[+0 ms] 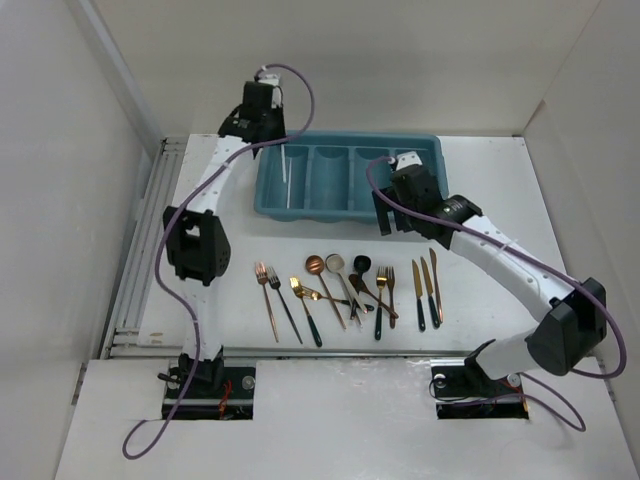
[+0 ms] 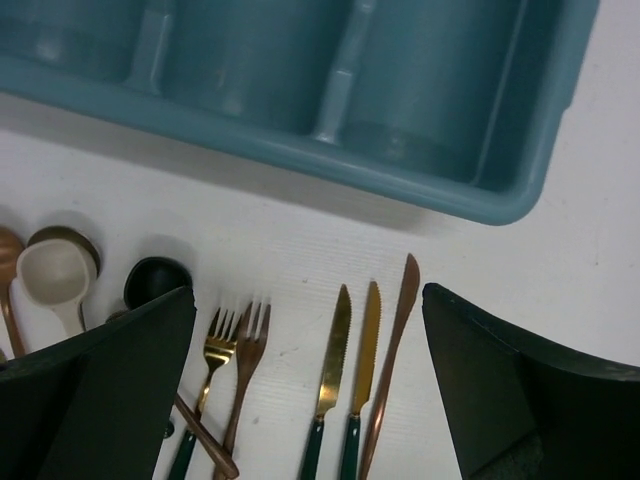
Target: Sort the eating utensils into containers
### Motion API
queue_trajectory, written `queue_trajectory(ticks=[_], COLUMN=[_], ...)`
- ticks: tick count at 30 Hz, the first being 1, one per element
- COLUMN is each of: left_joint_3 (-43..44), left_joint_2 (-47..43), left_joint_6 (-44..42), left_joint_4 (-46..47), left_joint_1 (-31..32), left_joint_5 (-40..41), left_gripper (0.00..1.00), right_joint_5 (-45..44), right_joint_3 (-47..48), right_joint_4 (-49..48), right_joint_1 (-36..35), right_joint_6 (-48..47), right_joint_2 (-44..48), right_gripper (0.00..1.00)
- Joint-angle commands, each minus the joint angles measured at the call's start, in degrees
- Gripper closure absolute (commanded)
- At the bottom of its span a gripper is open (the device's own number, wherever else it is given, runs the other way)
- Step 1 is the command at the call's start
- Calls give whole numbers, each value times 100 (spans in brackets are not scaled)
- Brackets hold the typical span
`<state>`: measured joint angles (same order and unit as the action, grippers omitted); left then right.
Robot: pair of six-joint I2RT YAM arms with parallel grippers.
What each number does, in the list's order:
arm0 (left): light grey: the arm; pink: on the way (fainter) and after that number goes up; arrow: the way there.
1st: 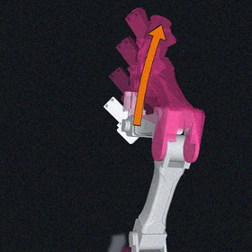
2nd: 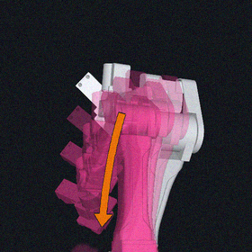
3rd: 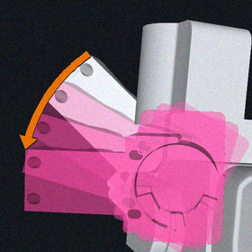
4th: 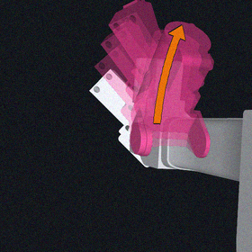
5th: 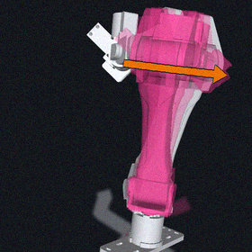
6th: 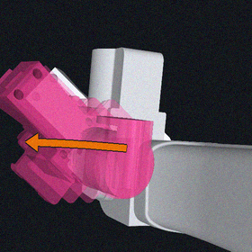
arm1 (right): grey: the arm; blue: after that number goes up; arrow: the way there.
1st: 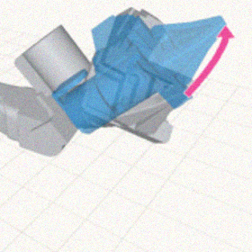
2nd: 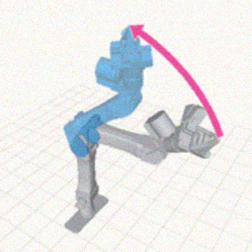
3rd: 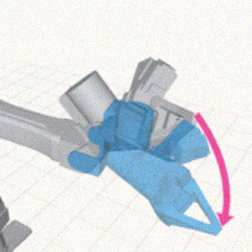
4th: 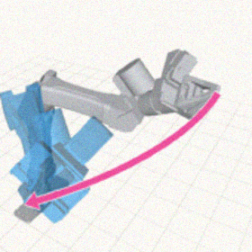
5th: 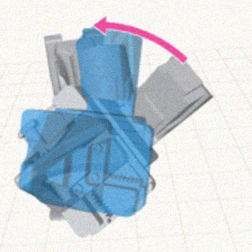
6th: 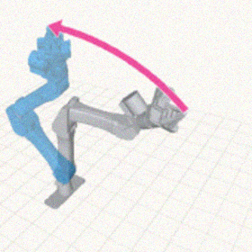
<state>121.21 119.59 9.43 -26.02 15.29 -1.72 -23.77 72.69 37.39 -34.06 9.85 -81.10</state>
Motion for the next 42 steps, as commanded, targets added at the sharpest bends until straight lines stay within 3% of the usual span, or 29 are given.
queue_trajectory(ticks=[1,2,4,5,6,7,10,12,18,26,33,39,42], left_joint_3=[-9,-70,-141,-211,-212,-272,-273,-273,-553,-1669,-2373,-2558,-2663], left_joint_2=[468,469,548,548,548,426,258,39,-812,-1851,-2440,-2625,-2625], left_joint_6=[-47,-99,-161,-161,-161,-161,-100,23,270,199,85,85,85], left_joint_4=[-298,-298,-298,-298,-298,-298,-298,-369,-597,-597,-377,-272,-272], left_joint_1=[88,140,219,281,282,282,282,229,-227,-492,-545,-545,-545], left_joint_5=[-136,-84,-13,48,49,49,171,172,119,602,848,796,796], left_gripper=[100,97,81,69,68,60,54,52,52,49,45,45,45], right_joint_5=[347,425,539,679,768,873,1067,1067,1410,1655,1296,1234,1234], right_joint_3=[255,255,255,194,132,132,79,27,-167,-378,-642,-642,-642], right_joint_4=[-162,-161,-91,-39,-38,-38,-38,-38,-460,-750,-829,-1023,-1084], right_joint_1=[-223,-293,-521,-722,-838,-952,-1390,-1541,-1700,-1946,-1946,-1946,-1946], right_joint_6=[-255,-325,-491,-571,-667,-764,-1020,-1020,-889,-835,-457,-465,-466], right_joint_2=[-64,-142,-230,-309,-310,-388,-591,-775,-1021,-1584,-1760,-1935,-1884], right_gripper=[0,0,0,0,0,5,20,35,37,40,46,69,75])
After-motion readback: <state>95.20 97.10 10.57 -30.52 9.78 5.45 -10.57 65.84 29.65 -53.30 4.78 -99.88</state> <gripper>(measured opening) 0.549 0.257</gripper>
